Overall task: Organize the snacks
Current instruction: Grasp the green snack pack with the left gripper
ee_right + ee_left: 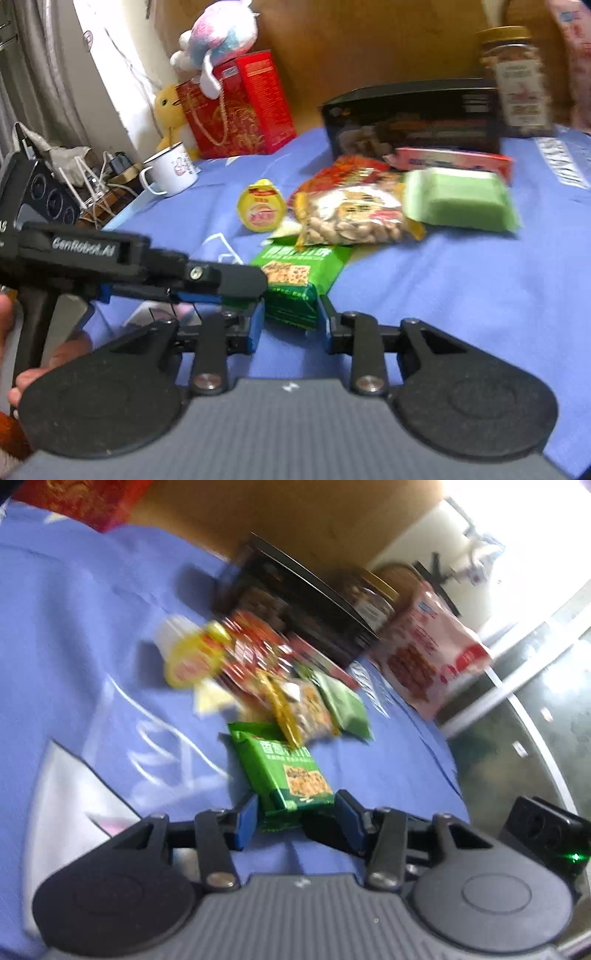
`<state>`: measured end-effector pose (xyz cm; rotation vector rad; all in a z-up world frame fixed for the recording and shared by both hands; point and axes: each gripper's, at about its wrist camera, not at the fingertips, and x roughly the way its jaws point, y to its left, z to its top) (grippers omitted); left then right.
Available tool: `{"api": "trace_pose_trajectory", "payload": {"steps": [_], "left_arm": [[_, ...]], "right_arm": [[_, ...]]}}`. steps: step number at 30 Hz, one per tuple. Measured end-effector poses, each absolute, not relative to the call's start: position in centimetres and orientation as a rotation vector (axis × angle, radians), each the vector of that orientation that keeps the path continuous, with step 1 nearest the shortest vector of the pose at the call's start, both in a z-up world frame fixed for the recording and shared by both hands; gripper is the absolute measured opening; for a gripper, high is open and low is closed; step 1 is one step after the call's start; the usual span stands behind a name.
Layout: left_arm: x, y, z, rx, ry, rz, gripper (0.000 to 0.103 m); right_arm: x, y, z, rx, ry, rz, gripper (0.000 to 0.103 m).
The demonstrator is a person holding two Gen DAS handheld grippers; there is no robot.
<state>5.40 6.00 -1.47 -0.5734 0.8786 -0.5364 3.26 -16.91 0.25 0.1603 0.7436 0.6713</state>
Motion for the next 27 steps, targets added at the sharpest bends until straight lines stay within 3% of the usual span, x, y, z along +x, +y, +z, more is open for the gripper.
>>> {"api": "trace_pose_trajectory", "payload": {"steps": [9,10,11,12,18,25,27], "left_arm": [[2.8,1.4,1.2,-0.508,0.881,-0.709,0.044],[2.9,1.2,1.9,-0.512,0.867,-0.736,0.039],[3.2,1.0,2.4,-0.528,0.865,-0.786,0.034],[3.4,0.7,3.2,-0.533,0.858,-0.801,0.039],[4.2,1.2,4.8,-0.470,0.817,-0.740,0.037],[6.5,5.3,2.4,-0.573,0.863,-0.575,0.043],[6.6,4.9,2.1,-0.565,0.878,-0.603,0.051]], "right_arm": [[-1.7,-22.9,1.9,0.262,0.697,0.592,0.030],[-1.8,-23.1,2.3,0.269,0.672,0.588,0.023],[-1.6,-23.1,2.8,0.284,0.654,0.607,0.005],[-1.2,-22.8,3.2,0.313,0.645,0.639,0.004],[0.1,-21.2,3.4,0.209,0.600,0.627,0.007],[1.6,-23.3,1.2,0.096,0.602,0.342,0.014],[1.6,-24.4,1.0,0.164,0.623,0.402,0.018]]}}
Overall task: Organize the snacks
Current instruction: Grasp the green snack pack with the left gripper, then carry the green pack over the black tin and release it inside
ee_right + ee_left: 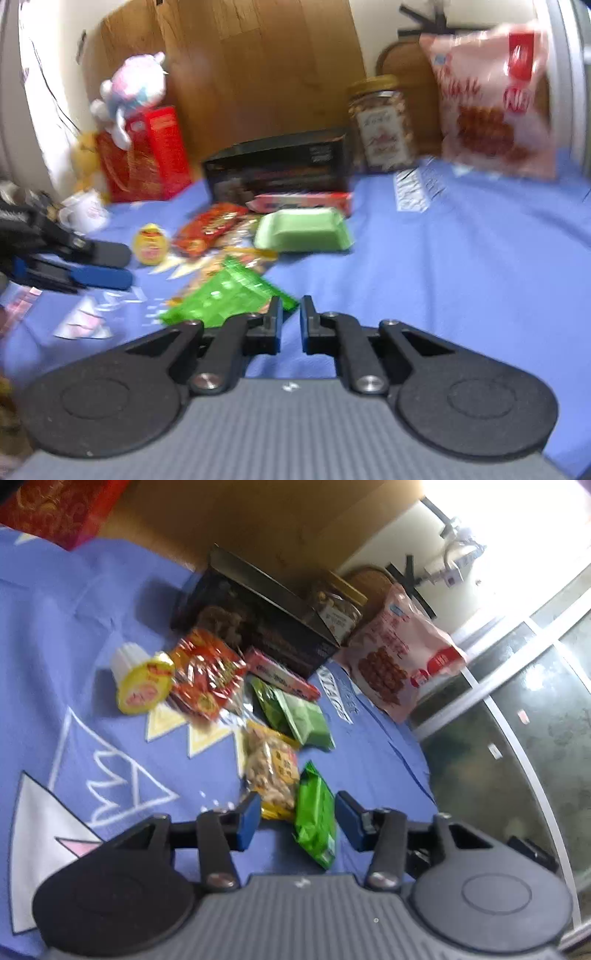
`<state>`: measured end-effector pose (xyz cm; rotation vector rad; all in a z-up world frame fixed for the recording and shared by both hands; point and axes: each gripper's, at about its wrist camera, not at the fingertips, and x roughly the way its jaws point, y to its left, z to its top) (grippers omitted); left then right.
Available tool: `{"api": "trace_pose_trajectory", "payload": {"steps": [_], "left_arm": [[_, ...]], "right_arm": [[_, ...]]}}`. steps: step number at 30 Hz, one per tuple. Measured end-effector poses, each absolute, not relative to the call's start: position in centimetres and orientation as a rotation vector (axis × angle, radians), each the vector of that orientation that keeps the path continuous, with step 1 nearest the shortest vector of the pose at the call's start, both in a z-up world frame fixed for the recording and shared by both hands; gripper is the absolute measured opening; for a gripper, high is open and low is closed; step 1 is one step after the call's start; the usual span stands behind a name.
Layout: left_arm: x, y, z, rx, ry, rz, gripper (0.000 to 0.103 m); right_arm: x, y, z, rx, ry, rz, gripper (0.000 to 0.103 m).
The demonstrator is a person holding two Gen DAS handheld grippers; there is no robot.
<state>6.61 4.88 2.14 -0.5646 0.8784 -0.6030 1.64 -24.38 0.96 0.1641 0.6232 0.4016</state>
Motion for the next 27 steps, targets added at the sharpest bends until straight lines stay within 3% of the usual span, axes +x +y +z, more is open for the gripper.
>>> {"api": "trace_pose_trajectory", "payload": {"steps": [2,4,7,9,10,12,15,17,22,27], "left_arm": [[6.7,4.0,2.0,-0.520,0.893,-0.621,0.065],[7.1,2.5,1.7,-0.481,0.907,-0.638,0.067],[7.6,0.4,1.2,-0.436,0.916,-0.691,0.063],[7.7,-1.4,0.7,-0.367,0.915,-0.689,0.047],[7.9,-2.1,0.1,-0.334,0.937,-0.673,0.029],[7.9,-1.9,-0.6,-0.365,0.961,-0.664,0.029],[7.4,-0.7,1.1,-0.417,0.926,-0.700,0.027],[7.2,-0.2,3.2,-0.430,0.865,-0.730,0.024],[8.6,1.0,9.0,-0.387,0.696,-0.712,0.024],[14.9,0.9,12.2,-0.359,0.626,-0.666,0.025]], "right_arm": [[1.1,-24.5,0.7,0.190,0.632,0.484,0.059],[-0.1,-23.4,0.6,0.117,0.613,0.511,0.067],[-0.8,-20.8,-0.1,-0.042,0.611,0.520,0.067],[-0.6,-19.6,-0.8,-0.090,0.607,0.542,0.065],[-0.3,-19.4,-1.2,-0.101,0.616,0.544,0.060],[-0.3,-18.8,-1.2,-0.142,0.584,0.496,0.048],[0.2,-19.9,0.1,-0.068,0.574,0.508,0.043],[0.4,-20.0,1.6,-0.055,0.529,0.521,0.034],[2.8,-18.9,6.3,-0.092,0.359,0.508,0.034],[9.6,-17.7,8.6,-0.120,0.272,0.478,0.034]]}}
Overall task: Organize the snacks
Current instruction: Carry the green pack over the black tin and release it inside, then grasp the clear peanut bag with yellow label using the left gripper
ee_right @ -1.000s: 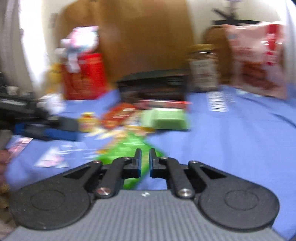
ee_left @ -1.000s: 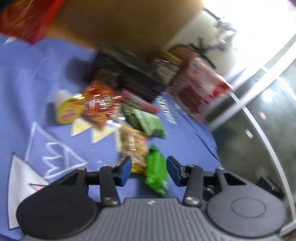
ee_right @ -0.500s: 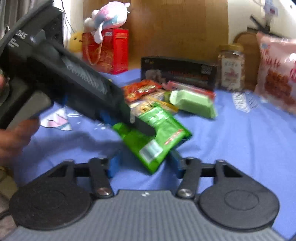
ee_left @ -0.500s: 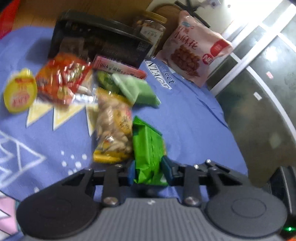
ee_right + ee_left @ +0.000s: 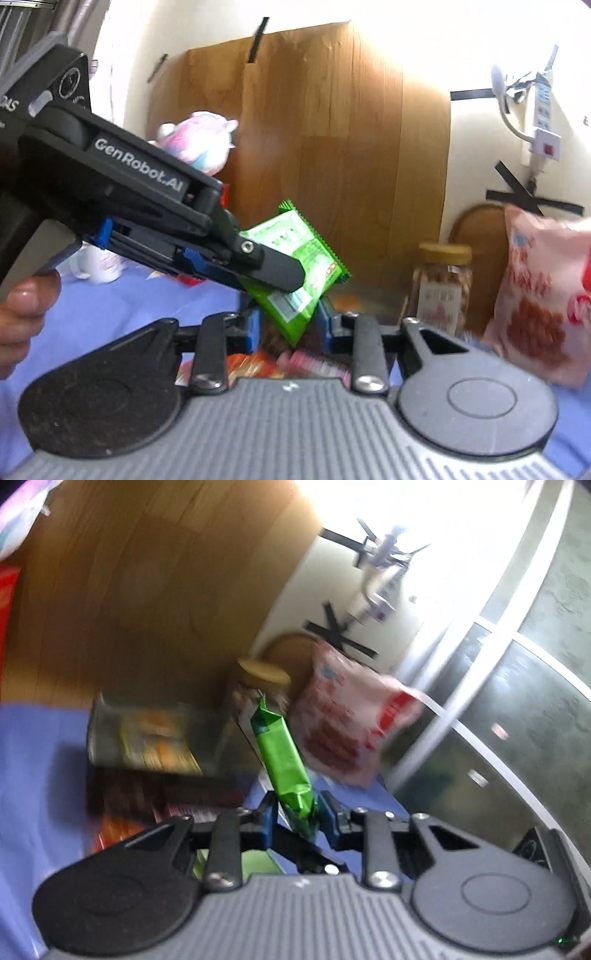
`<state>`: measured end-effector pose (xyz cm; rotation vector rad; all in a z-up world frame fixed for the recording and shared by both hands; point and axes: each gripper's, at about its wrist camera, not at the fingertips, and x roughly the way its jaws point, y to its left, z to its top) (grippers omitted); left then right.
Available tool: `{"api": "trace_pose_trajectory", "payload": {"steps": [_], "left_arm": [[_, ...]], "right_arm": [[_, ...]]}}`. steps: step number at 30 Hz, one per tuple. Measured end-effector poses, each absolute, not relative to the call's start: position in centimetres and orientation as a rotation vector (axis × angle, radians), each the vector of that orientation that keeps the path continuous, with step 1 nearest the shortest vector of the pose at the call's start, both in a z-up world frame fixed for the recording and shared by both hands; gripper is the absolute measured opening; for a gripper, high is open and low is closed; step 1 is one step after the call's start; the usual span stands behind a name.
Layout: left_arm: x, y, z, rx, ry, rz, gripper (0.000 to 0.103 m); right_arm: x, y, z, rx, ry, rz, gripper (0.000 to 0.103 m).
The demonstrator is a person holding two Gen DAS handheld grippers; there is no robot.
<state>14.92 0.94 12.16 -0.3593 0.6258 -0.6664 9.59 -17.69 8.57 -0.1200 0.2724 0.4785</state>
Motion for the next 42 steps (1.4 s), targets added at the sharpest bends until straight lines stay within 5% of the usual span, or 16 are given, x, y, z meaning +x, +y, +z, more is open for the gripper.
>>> {"api": "trace_pose_trajectory", "payload": {"steps": [9,13,20,33,37,40,42], "left_arm": [[25.3,1.6,7.5,-0.365,0.719,-0.463,0.029],[26.2,2.2,6.3,-0.322,0.743,-0.376,0.040],[19.4,5.6,7.5,-0.313,0.628,-0.408,0.051],[8.6,8.2,2.4,-0.473,0.717,-0.469,0.051],[7.5,8.2,0.7,-0.521,0.772,-0.460,0.051],[6.4,8.5,0.1,-0.512,0.784,-0.447,0.051],[6.0,8.8,-0.2,-0.513,0.790,-0.447,0.051]], "right_arm": [[21.0,-14.8,5.1,-0.084,0.433,0.510,0.034],[22.1,-14.3,4.5,-0.073,0.451,0.520,0.048],[18.2,-18.4,5.2,0.080,0.494,0.619,0.047],[19.9,-24.2,0.3,0.228,0.632,0.382,0.049],[21.0,-23.4,-0.6,0.197,0.658,0.399,0.063],[20.5,-23.1,0.0,0.181,0.713,0.477,0.058],[19.2,-22.6,0.0,0.155,0.783,0.574,0.043]]}}
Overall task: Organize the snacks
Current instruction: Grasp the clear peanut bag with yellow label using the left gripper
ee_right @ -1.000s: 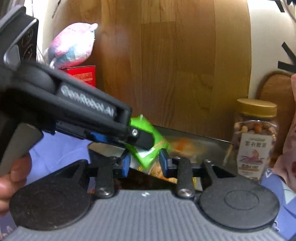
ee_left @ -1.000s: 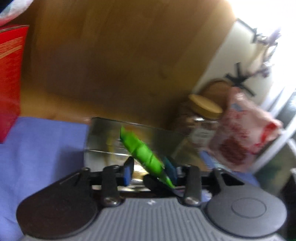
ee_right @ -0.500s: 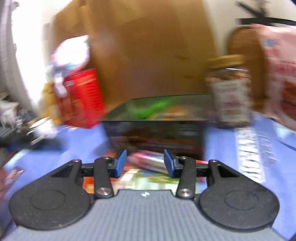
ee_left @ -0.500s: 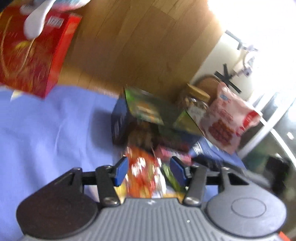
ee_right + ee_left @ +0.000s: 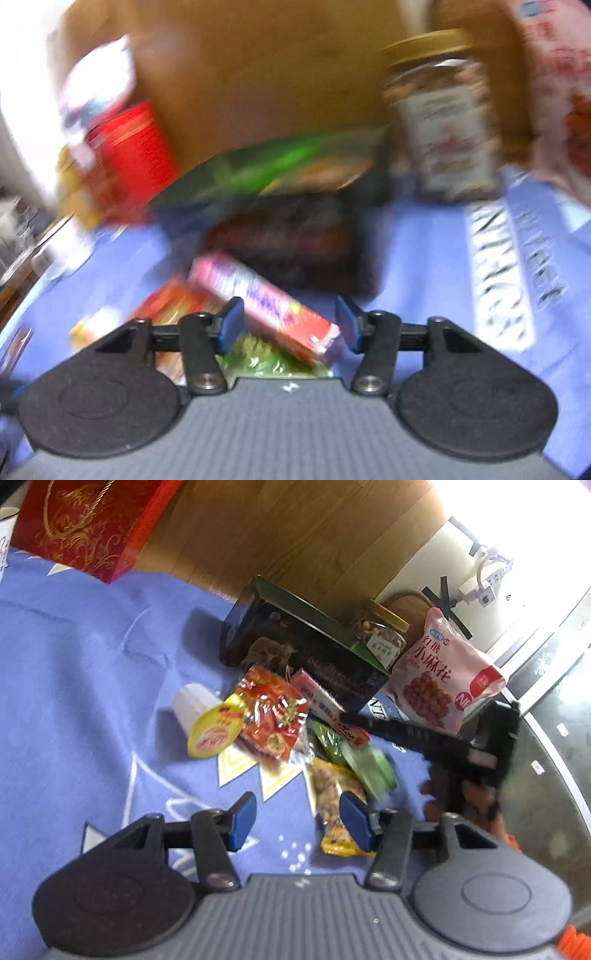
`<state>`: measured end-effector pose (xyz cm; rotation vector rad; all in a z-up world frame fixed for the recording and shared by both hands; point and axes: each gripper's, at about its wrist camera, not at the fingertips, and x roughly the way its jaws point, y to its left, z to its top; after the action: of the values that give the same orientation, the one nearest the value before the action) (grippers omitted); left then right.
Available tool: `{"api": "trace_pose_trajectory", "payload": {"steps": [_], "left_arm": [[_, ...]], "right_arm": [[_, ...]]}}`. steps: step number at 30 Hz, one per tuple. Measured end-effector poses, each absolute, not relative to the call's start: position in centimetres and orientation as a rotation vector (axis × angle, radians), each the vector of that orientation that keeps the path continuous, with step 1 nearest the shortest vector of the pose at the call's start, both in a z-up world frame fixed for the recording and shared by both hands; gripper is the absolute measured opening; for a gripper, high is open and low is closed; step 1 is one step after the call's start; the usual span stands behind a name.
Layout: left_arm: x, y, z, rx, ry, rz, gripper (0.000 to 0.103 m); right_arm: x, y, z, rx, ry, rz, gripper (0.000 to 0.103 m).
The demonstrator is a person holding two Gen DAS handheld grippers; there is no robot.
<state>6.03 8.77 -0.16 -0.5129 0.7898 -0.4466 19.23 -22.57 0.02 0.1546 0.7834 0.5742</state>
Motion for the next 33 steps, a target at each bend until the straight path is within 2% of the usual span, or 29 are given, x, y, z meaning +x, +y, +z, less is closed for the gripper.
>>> {"api": "trace_pose_trajectory", "payload": {"steps": [4,9,12,14,22,27,29,33], "left_arm": [[5.5,9.2,-0.8,-0.525,0.798,-0.449,0.051],[4.8,9.4,-0.9,-0.528,0.805,-0.471,0.054],[4.4,8.9,-0.3,-0.520,0.801,-0.522,0.054],[4.3,8.1,0.1,-0.489,0.799,-0.545,0.057],[2.7,4.7,-0.2,-0.359,0.900,-0.632,0.057],[2.3,4.2,-2.1,-0.393,0.893,-0.650,0.046],[2.8,4.8,-2.4,-0.443,0.911,-0.633,0.030],[3.0,6.2,-1.9,-0.510,0.901,-0.614,0.031]], "right_arm": [[14.5,-22.5,0.0,0.166,0.819,0.687,0.040],[8.4,-25.7,2.0,0.222,0.644,0.626,0.042],[5.5,-28.1,1.8,0.305,0.601,0.589,0.045],[4.1,-28.2,1.3,0.305,0.624,0.586,0.045],[0.4,-22.5,0.1,0.105,0.740,0.792,0.049],[0.6,-19.4,-0.3,0.039,0.700,0.836,0.049],[0.5,-18.0,-0.3,-0.026,0.662,0.801,0.046],[0.3,-16.8,0.3,-0.080,0.595,0.773,0.040]]}}
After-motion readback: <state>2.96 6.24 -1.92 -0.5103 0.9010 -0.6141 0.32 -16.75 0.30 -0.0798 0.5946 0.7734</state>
